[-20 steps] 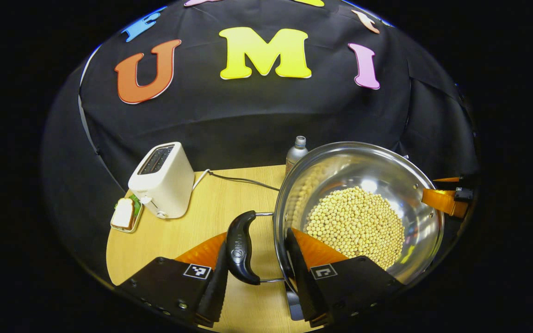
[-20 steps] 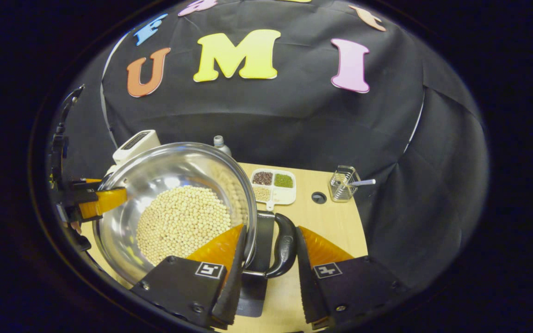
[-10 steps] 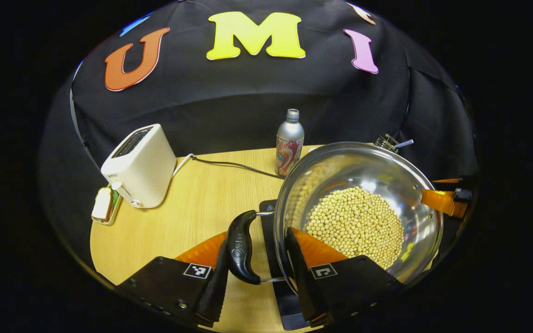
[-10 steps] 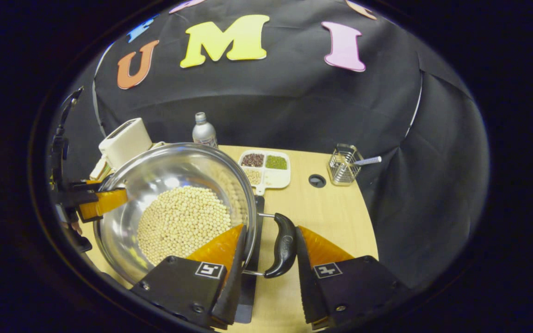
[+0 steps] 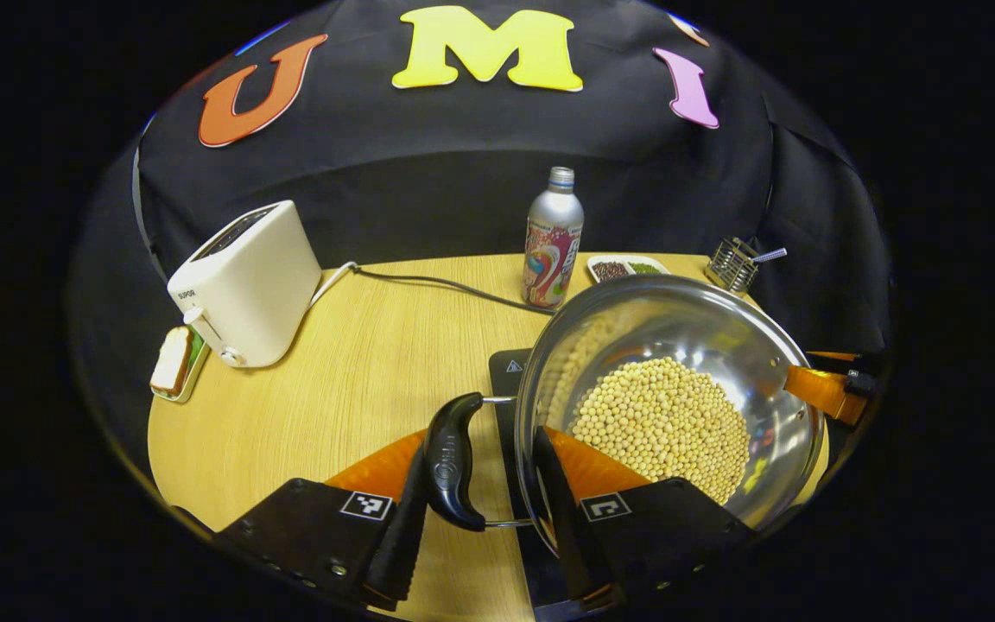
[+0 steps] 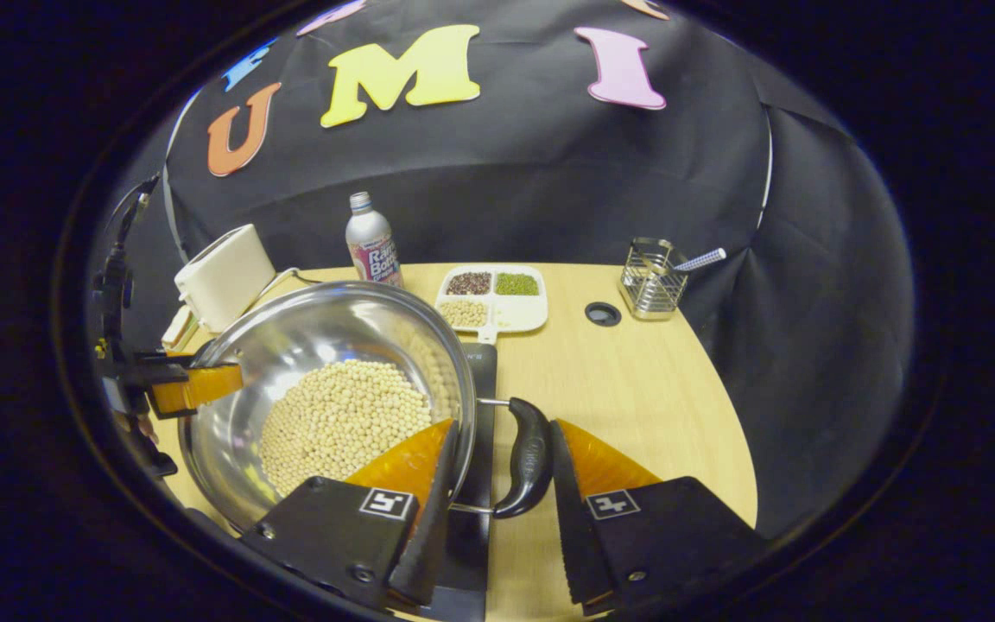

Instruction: First push the handle of the pot to place it horizontally, then grasp the pot with both hands and set it on the induction cooktop.

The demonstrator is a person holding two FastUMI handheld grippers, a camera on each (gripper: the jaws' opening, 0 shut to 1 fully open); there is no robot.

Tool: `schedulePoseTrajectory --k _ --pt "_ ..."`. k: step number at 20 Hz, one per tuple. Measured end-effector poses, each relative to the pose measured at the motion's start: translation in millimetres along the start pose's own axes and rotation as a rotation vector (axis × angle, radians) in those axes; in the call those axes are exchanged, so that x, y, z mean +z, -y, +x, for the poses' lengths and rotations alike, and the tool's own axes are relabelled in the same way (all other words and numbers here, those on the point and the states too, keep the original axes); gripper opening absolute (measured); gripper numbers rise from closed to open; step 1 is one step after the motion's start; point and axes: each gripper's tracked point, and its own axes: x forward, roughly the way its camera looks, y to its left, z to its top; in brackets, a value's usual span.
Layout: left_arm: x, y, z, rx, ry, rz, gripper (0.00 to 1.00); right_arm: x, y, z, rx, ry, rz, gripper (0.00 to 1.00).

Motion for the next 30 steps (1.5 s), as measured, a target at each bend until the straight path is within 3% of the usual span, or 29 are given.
schedulePoseTrajectory --k 1,2,4,5,7,8,9,10,12,14,17,22,25,27,30 --pt "-0.3 -1.4 -0.2 0.003 0.005 0.003 0.64 -0.5 -0.2 1.2 0.003 0.011 0.007 0.59" --pt "0.9 -1.6 0.9 0.006 0.011 0.007 0.76 -0.9 -0.1 1.3 0.004 0.015 0.008 0.6" --pt "0.9 0.1 -2.1 0.011 0.024 0.015 0.77 -0.2 -0.2 1.9 0.007 0.025 0.009 0.63" --pt "4.9 -1.5 -3.1 0.017 0.043 0.023 0.69 -0.6 0.6 1.8 0.006 0.028 0.013 0.63" --pt "14.3 -3.0 -6.7 0.021 0.089 0.042 0.7 -0.9 2.1 1.0 -0.003 0.043 0.019 0.66" --pt "19.9 -1.2 -9.5 0.015 0.121 0.047 0.81 -0.7 2.8 -0.7 -0.011 0.057 0.017 0.7" --pt "20.9 0.7 -11.4 0.006 0.133 0.052 0.82 -2.0 0.9 -3.9 -0.011 0.068 0.003 0.68" --pt "19.3 0.9 -16.3 0.011 0.141 0.054 0.76 -2.7 1.6 -8.1 -0.02 0.086 -0.013 0.72" --pt "17.3 -2.6 -24.7 0.032 0.165 0.041 0.87 -6.2 0.4 -15.2 -0.022 0.108 -0.026 0.81" --pt "14.1 -5.9 -38.4 0.058 0.181 0.028 0.93 -7.5 -1.7 -27.2 -0.015 0.133 -0.009 0.8" --pt "12.0 -12.9 -66.5 0.106 0.228 0.009 0.96 -6.1 0.3 -51.3 -0.021 0.196 0.001 0.84" --pt "4.7 -2.8 -126.1 0.11 0.331 -0.036 0.95 -9.3 -2.4 -106.7 -0.011 0.323 0.011 0.83" --pt "-1.6 7.8 -167.6 0.121 0.403 -0.033 0.95 -14.0 -3.4 -145.0 -0.016 0.402 -0.006 0.87" --pt "-1.5 17.7 -196.5 0.124 0.458 -0.034 0.95 -18.4 -3.0 -170.7 -0.016 0.444 -0.005 0.96" --pt "-5.3 29.2 -245.9 0.115 0.545 -0.048 0.95 -26.4 0.1 -208.5 -0.025 0.501 0.007 0.97"
